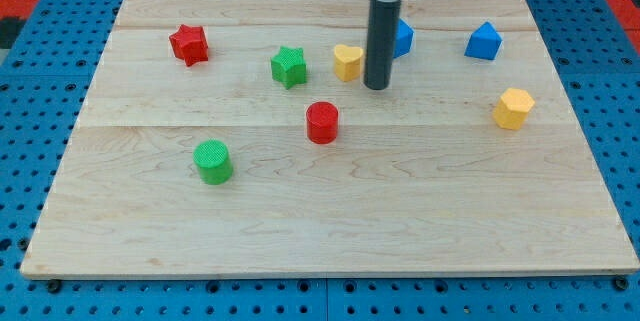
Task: Place the yellow heart at the top left corner of the board
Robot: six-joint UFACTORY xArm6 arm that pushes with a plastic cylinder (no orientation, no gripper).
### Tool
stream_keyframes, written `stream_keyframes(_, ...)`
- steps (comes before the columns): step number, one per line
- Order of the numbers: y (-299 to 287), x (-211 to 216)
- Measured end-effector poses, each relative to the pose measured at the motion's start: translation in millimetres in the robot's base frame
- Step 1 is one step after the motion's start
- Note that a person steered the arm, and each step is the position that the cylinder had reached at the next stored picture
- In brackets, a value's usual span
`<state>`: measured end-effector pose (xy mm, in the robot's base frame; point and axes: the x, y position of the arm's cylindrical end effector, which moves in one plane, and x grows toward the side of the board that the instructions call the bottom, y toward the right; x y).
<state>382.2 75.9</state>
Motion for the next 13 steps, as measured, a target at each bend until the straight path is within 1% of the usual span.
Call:
stream_keyframes(1,0.9,-12.4)
stream_keyframes(2,-24.0,-63.4)
stream_keyframes(3,-87.9,-70.1)
stream_keyframes(4,-42.0,-36.5)
stream_keyframes(5,-83.8,-21.7)
stream_keyframes(6,-110.6,-54.8)
stream_keyframes(7,-165.4,-79.0)
stream_keyframes(8,-123.8,-79.1)
stream_keyframes(9,-141.1,-100.0)
stream_keyframes(10,-207.9,-135.3)
stream_keyframes(11,-245.8,-155.6)
stream_keyframes(12,-201.5,-170.8)
stream_keyframes(13,-217.2,-190.7)
